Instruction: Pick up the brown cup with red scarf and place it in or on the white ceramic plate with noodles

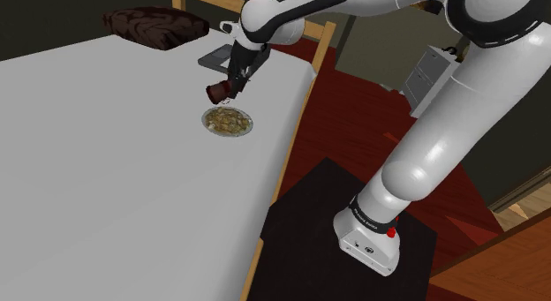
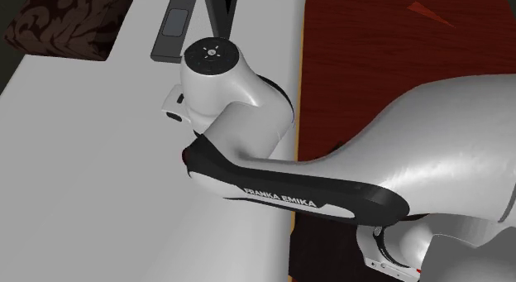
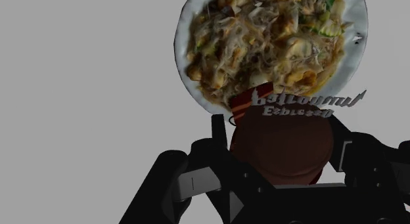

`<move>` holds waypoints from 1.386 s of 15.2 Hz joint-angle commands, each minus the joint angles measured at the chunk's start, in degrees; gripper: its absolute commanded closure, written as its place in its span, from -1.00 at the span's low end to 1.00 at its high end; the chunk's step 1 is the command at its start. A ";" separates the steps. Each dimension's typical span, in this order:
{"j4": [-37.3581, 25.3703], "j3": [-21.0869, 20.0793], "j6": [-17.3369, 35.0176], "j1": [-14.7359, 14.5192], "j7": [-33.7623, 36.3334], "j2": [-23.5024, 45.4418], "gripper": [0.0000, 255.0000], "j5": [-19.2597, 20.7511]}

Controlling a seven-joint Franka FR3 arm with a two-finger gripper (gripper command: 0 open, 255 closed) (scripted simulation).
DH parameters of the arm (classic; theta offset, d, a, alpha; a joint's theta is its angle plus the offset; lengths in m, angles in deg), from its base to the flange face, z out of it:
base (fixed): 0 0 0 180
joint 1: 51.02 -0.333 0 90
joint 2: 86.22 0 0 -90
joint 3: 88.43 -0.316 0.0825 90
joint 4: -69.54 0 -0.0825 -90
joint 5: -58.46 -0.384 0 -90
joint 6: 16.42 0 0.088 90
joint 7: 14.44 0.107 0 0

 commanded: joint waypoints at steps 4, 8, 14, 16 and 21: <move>2.64 -0.39 3.18 -0.39 0.32 0.45 1.00 -0.19; 3.87 -0.46 6.17 -0.47 0.00 2.23 1.00 -0.30; 5.13 -0.52 9.88 -0.56 -0.40 4.69 1.00 -0.42; 5.12 -0.52 9.88 -0.57 -0.40 4.69 1.00 -0.42; 5.10 -0.51 9.87 -0.56 -0.41 4.71 -1.00 -0.42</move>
